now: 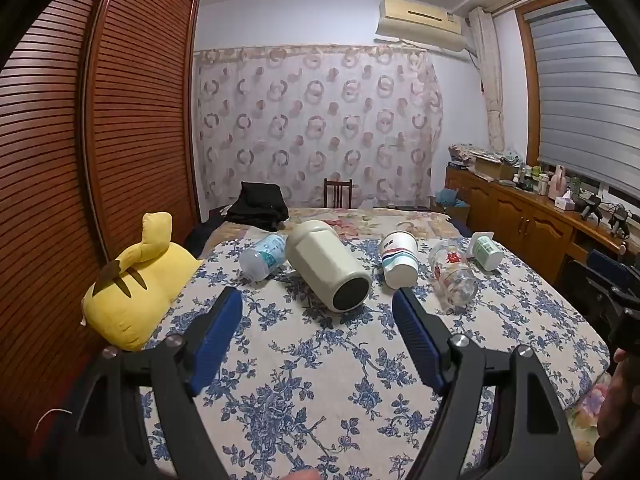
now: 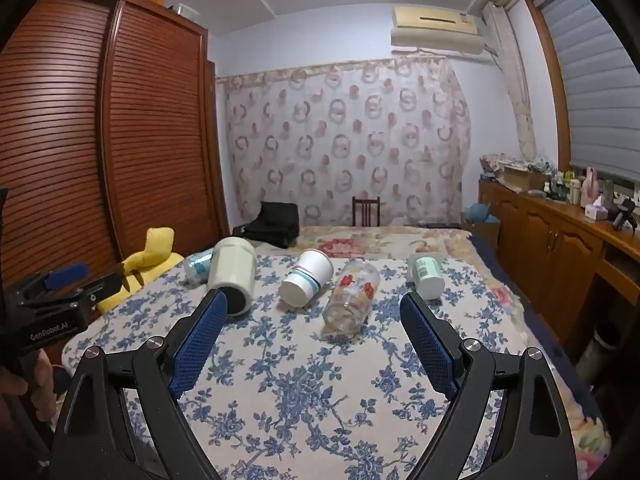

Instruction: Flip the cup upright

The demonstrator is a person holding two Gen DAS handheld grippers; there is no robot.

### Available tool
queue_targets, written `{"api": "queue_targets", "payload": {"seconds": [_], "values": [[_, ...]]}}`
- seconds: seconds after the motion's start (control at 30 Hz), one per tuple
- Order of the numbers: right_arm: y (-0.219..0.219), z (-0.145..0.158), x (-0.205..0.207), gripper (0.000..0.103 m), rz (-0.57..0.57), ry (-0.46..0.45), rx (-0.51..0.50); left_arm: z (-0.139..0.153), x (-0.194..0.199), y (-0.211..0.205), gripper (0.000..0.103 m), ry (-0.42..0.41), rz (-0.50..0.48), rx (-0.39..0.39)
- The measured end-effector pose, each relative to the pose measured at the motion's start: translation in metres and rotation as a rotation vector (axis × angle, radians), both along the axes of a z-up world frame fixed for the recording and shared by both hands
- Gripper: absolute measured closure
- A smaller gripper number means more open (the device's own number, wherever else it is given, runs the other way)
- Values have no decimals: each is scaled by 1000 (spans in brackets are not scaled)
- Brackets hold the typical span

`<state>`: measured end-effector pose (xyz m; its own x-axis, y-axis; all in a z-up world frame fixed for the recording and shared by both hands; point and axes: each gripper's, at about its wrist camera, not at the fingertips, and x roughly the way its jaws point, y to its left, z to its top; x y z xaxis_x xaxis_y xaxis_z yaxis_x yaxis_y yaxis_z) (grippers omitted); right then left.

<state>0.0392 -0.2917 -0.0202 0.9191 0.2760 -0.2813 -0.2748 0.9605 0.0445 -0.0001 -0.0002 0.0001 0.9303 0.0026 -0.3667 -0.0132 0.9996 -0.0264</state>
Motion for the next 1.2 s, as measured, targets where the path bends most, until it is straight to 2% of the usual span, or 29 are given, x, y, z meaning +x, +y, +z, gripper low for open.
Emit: {"api": "queue_targets", "payload": {"seconds": [1.2], "values": [[-1, 1, 0, 13, 0, 20, 7, 0, 0, 0, 25, -18, -2, 2]]}}
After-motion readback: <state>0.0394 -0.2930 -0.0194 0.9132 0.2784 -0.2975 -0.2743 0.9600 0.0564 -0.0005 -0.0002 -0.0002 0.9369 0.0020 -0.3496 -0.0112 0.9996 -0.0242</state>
